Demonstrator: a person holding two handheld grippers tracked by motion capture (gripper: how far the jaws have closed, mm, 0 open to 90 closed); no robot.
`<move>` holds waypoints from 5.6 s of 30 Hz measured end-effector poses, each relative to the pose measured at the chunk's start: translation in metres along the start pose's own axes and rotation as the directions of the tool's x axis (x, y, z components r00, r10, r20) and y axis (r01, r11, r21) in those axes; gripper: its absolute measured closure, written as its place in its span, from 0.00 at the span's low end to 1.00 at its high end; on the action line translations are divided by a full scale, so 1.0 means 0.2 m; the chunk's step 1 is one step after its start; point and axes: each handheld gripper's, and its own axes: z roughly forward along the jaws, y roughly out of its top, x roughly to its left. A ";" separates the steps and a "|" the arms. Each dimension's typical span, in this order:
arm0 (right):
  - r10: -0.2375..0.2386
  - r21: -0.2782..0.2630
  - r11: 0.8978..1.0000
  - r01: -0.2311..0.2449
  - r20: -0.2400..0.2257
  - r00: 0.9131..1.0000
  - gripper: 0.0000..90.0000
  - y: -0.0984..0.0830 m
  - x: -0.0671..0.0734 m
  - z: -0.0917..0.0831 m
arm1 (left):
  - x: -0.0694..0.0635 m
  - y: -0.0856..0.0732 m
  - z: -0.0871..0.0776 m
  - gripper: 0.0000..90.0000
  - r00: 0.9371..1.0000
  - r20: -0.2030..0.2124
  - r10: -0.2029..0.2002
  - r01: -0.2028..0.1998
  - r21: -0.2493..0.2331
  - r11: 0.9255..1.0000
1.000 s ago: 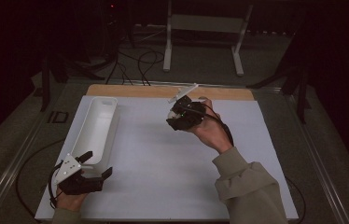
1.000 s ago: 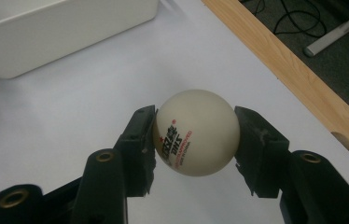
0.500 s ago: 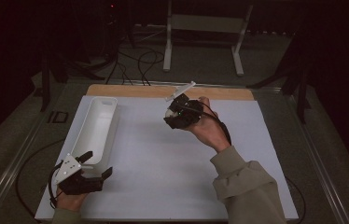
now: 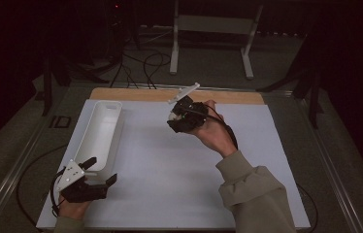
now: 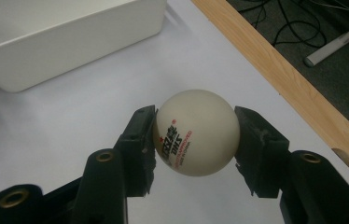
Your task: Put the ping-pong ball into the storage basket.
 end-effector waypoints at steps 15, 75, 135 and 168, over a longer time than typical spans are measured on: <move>0.001 -0.010 1.000 -0.001 0.001 1.000 0.56 0.04 0.01 0.02 | 0.00 0.00 0.00 0.06 1.000 0.002 -0.001 0.001 -0.001 1.000; -0.053 -0.016 0.998 0.052 -0.023 0.998 0.56 0.21 0.14 0.10 | 0.00 0.00 0.00 0.06 1.000 0.007 -0.002 0.002 -0.002 1.000; -0.067 -0.036 0.997 0.066 -0.049 0.997 0.56 0.34 0.28 0.23 | 0.01 0.00 0.00 0.06 1.000 0.010 -0.008 0.008 -0.003 1.000; -0.072 -0.039 0.997 0.070 -0.067 0.995 0.56 0.41 0.36 0.32 | 0.00 0.00 0.00 0.06 1.000 0.009 -0.007 0.007 -0.002 1.000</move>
